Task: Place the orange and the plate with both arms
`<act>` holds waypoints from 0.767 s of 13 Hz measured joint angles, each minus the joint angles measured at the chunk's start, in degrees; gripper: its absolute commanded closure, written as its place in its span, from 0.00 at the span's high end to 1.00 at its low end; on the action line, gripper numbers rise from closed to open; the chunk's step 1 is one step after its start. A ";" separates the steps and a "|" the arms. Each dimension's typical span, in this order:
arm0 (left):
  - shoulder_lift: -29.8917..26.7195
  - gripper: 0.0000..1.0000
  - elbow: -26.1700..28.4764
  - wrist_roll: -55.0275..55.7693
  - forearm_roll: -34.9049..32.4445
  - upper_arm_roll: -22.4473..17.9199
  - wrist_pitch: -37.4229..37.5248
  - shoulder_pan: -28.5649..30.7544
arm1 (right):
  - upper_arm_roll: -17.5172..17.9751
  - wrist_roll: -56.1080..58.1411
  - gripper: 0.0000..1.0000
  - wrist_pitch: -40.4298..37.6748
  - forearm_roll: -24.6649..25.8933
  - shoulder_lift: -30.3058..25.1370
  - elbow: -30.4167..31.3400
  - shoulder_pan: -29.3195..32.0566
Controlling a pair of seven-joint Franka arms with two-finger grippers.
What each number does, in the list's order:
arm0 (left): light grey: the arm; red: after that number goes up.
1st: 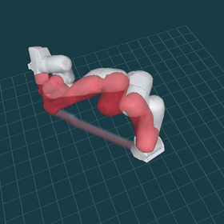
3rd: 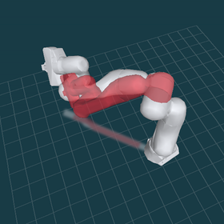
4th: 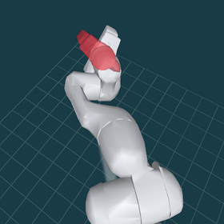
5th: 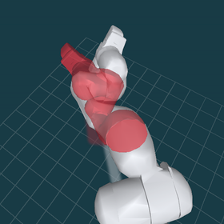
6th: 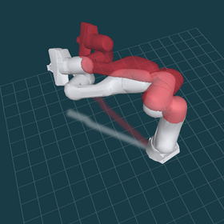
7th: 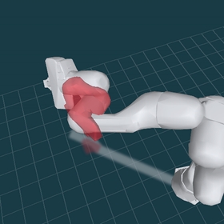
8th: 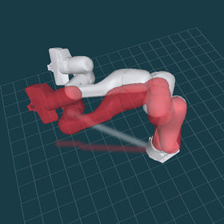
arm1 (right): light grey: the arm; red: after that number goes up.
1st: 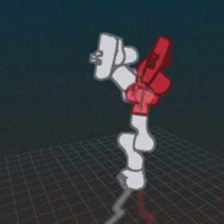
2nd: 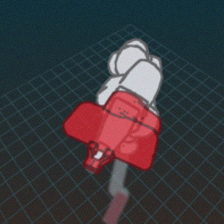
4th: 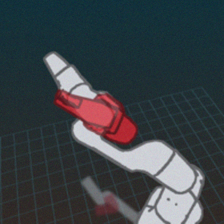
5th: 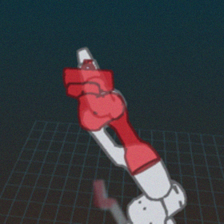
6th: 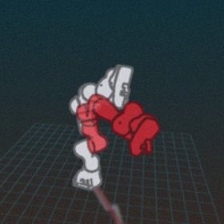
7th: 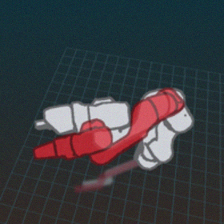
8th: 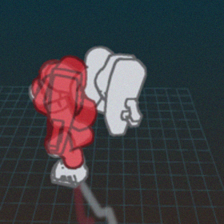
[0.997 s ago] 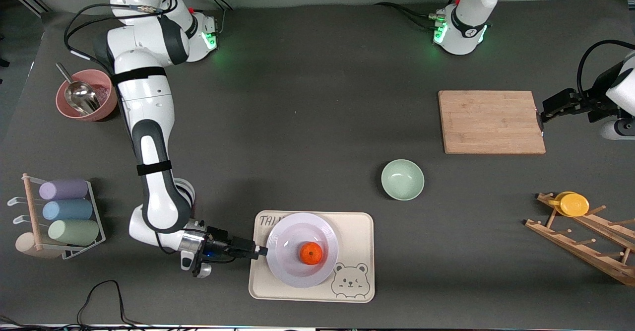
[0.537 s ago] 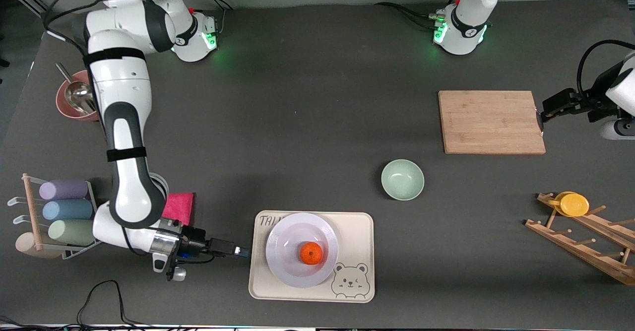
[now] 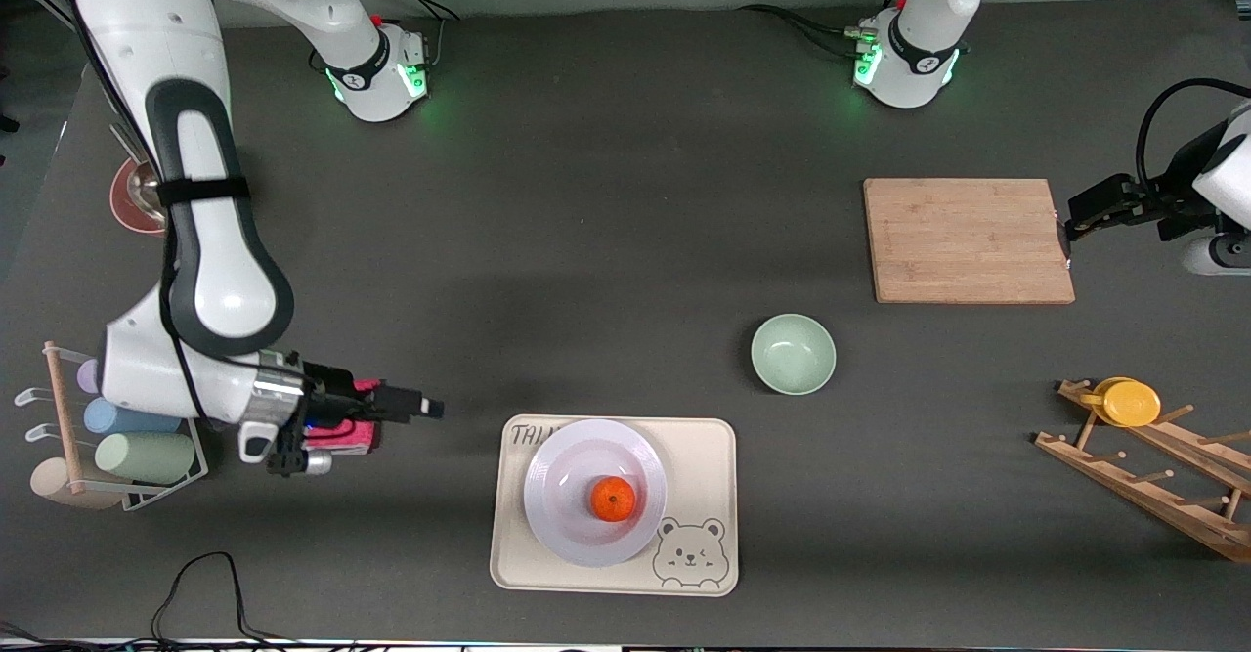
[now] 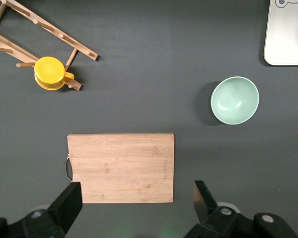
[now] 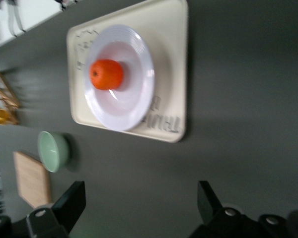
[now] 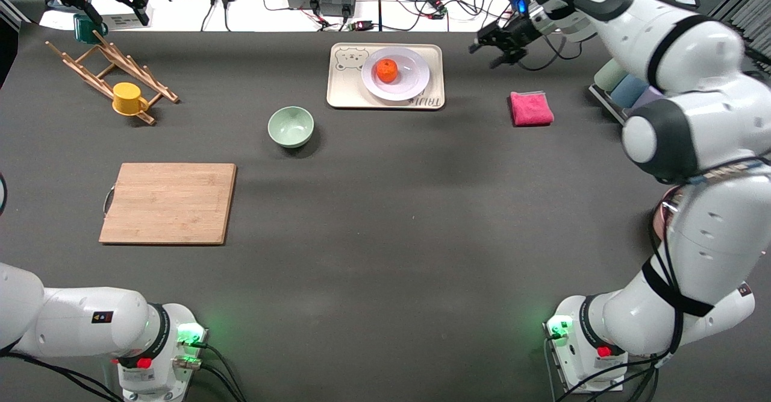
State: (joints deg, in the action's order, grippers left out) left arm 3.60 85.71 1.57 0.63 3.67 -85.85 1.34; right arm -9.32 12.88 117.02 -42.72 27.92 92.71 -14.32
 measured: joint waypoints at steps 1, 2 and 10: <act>0.00 1.00 0.01 0.00 0.00 0.00 0.00 0.00 | -0.01 -3.53 1.00 -0.12 6.37 -3.26 2.11 -0.01; 0.00 1.00 0.00 0.00 0.00 0.00 0.00 0.00 | -0.01 -7.23 1.00 -0.19 12.17 -6.17 4.14 -0.09; 0.00 1.00 0.00 0.00 0.00 0.01 0.00 -0.01 | -0.05 -23.74 1.00 -8.03 42.27 -16.19 5.77 -4.51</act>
State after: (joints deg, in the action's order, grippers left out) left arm 3.60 85.71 1.57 0.63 3.68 -85.85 1.33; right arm -9.37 -10.86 108.99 -0.45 11.74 98.48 -18.83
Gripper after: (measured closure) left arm 0.000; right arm 0.000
